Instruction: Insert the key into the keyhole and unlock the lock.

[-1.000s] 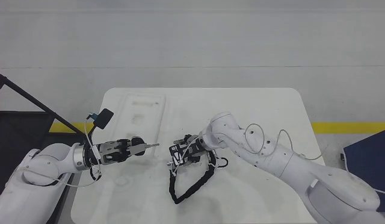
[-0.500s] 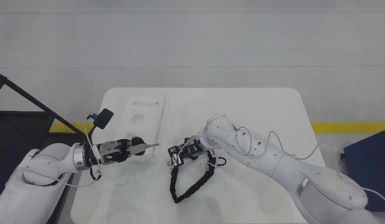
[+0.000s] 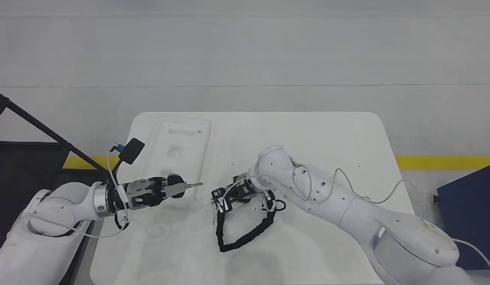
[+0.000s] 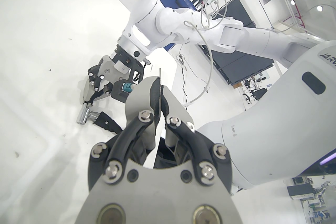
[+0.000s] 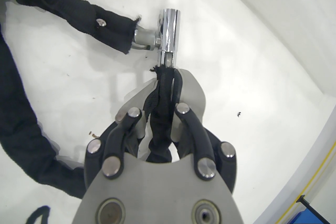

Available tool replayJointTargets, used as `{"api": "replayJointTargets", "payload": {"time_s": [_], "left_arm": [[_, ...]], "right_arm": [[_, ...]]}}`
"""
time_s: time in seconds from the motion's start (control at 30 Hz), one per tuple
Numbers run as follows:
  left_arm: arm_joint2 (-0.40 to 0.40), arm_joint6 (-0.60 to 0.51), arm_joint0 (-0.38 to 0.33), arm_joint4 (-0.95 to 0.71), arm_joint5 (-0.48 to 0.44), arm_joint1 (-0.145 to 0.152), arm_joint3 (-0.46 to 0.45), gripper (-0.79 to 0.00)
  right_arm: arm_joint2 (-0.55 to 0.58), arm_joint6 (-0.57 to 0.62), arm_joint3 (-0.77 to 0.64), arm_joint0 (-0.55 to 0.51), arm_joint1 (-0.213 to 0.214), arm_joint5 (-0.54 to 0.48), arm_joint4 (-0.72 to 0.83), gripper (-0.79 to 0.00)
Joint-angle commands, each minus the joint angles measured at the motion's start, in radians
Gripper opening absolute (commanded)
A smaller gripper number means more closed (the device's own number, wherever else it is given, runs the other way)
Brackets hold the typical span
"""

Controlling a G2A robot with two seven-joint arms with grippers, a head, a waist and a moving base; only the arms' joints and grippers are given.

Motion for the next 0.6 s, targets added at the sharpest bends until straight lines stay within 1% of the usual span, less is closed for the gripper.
{"api": "replayJointTargets", "payload": {"time_s": [0.0, 0.13, 0.27, 0.3, 0.43, 0.5, 0.57], "left_arm": [[0.000, 0.000, 0.000, 0.000, 0.000, 0.000, 0.000, -0.785], [0.000, 0.000, 0.000, 0.000, 0.000, 0.000, 0.000, -0.785], [0.000, 0.000, 0.000, 0.000, 0.000, 0.000, 0.000, -0.785], [0.000, 0.000, 0.000, 0.000, 0.000, 0.000, 0.000, -0.785], [0.000, 0.000, 0.000, 0.000, 0.000, 0.000, 0.000, -0.785], [0.000, 0.000, 0.000, 0.000, 0.000, 0.000, 0.000, -0.785], [0.000, 0.000, 0.000, 0.000, 0.000, 0.000, 0.000, -0.785]], "right_arm": [[0.009, -0.022, -0.009, -0.001, 0.000, 0.015, -0.010, -0.785], [0.035, -0.096, -0.048, 0.000, 0.023, 0.041, -0.068, -0.785], [0.064, -0.115, -0.143, -0.016, 0.068, 0.095, -0.181, -0.785], [0.066, -0.097, -0.182, -0.027, 0.084, 0.122, -0.235, -0.785], [0.057, 0.065, -0.381, -0.108, 0.154, 0.254, -0.525, -0.785], [0.056, 0.142, -0.475, -0.164, 0.191, 0.291, -0.643, -0.785], [0.067, 0.195, -0.554, -0.216, 0.226, 0.309, -0.728, -0.785]]}}
